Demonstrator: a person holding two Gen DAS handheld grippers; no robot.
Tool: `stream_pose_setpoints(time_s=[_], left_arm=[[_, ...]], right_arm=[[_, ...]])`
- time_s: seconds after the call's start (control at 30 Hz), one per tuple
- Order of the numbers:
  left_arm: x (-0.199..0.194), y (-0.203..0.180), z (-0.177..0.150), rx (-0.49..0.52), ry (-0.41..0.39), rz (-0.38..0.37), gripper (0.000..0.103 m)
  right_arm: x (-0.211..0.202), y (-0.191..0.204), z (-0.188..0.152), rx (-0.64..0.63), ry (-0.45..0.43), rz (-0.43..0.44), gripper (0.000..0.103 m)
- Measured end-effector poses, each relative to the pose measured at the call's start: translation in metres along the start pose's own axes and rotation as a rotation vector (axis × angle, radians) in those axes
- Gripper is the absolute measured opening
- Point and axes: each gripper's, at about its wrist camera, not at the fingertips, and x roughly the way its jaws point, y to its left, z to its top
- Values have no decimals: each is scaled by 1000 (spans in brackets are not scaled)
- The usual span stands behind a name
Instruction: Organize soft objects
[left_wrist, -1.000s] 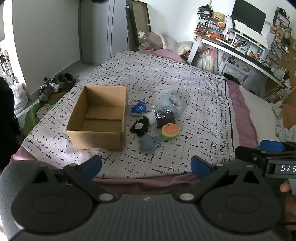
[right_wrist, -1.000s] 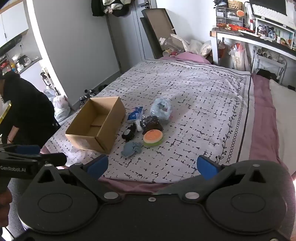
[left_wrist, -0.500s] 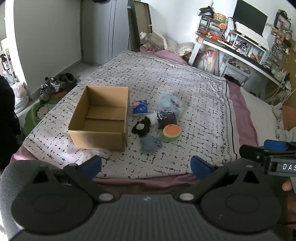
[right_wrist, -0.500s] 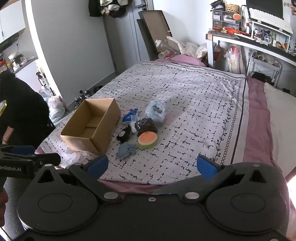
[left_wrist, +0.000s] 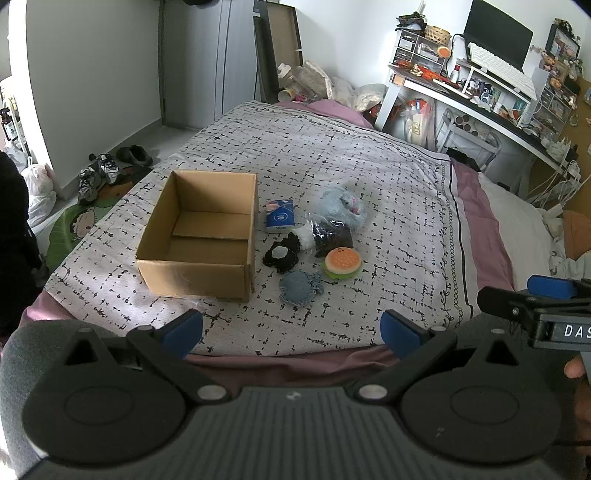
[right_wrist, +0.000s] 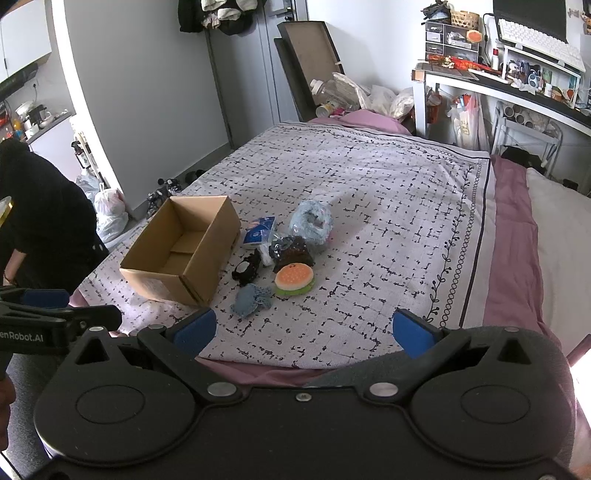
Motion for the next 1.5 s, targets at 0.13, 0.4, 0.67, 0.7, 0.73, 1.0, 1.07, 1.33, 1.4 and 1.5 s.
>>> stream_pose_setpoints(time_s=[0.13,0.4,0.67,0.7,0.73,1.0,1.07,1.33,1.4,1.5], left_arm=[[0,0,0,1,-1,-1,102],[2,1,0,0,-1,-1,102],[1,2,1,0,-1,-2,102],[2,1,0,-1,-2,-1,102],[2,1,0,-1,-1,-1,102],[0,2,0,0,-2,-1,102],[2,1,0,-1,0,-1,102],[3,2,1,0,-2,-2,102],[2,2,1,1,-2,-1,102],[2,2,1,0,-1,-1,102]], right_arm=[[0,0,0,-1,0,0,103],[0,0,0,-2,0,1,103],[-1,1,1,-6,0,-2,103],[-1,1,1,-6,0,-3,103],[-1,1,1,-6,1,-3,103],[-1,2,1,-9,3,-3,103],[0,3,1,-12,5,-5,103],[0,3,1,-11,5,-5,103],[0,3,1,-12,4,-4,103],[0,3,1,-12,5,-6,103]])
